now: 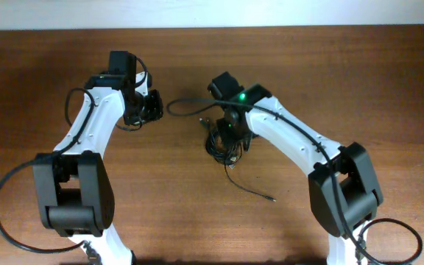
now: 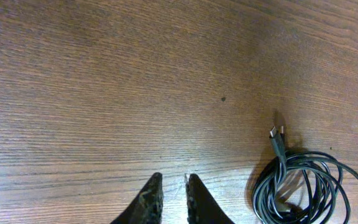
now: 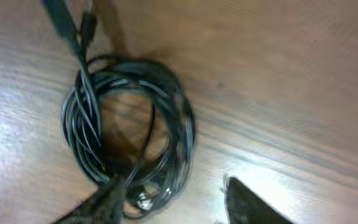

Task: Untangle cables
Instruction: 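Grasp the black cable bundle with the right gripper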

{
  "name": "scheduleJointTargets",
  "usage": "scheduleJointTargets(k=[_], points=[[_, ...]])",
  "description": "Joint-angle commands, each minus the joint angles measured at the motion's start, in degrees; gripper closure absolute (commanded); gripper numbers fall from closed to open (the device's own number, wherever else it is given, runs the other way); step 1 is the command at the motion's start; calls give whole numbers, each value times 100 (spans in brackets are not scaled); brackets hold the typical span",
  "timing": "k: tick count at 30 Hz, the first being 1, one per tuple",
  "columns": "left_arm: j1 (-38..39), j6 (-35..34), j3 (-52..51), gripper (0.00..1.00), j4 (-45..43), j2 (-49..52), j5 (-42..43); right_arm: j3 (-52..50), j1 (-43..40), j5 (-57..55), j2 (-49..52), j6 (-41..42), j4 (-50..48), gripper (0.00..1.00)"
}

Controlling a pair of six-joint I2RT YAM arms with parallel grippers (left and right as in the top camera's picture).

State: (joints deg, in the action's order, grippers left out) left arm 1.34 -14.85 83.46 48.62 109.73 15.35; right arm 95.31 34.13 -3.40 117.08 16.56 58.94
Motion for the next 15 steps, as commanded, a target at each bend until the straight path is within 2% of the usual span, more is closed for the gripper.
scheduleJointTargets(k=[1,2,4,6,7,8,9,11,15], points=[[4,-98,-39,81,-11,96,-55,505,9,345,-122,61,114,37],[4,-98,-39,78,-13,96,-55,472,9,866,-101,61,109,34],[4,-98,-39,69,-15,96,-50,376,44,1187,-28,61,85,34],[4,-98,-39,66,-13,96,66,225,140,1178,66,57,-52,55],[4,-98,-39,64,-15,96,101,131,164,1174,94,33,-153,69],[4,-98,-39,68,-15,96,101,20,164,1095,136,35,-267,88],[4,-98,-39,72,-15,96,101,-46,151,966,140,37,-286,96],[4,-98,-39,77,-15,96,98,-326,72,391,142,42,-328,96],[4,-98,-39,77,-15,96,98,-826,-201,-127,142,42,-387,96]])
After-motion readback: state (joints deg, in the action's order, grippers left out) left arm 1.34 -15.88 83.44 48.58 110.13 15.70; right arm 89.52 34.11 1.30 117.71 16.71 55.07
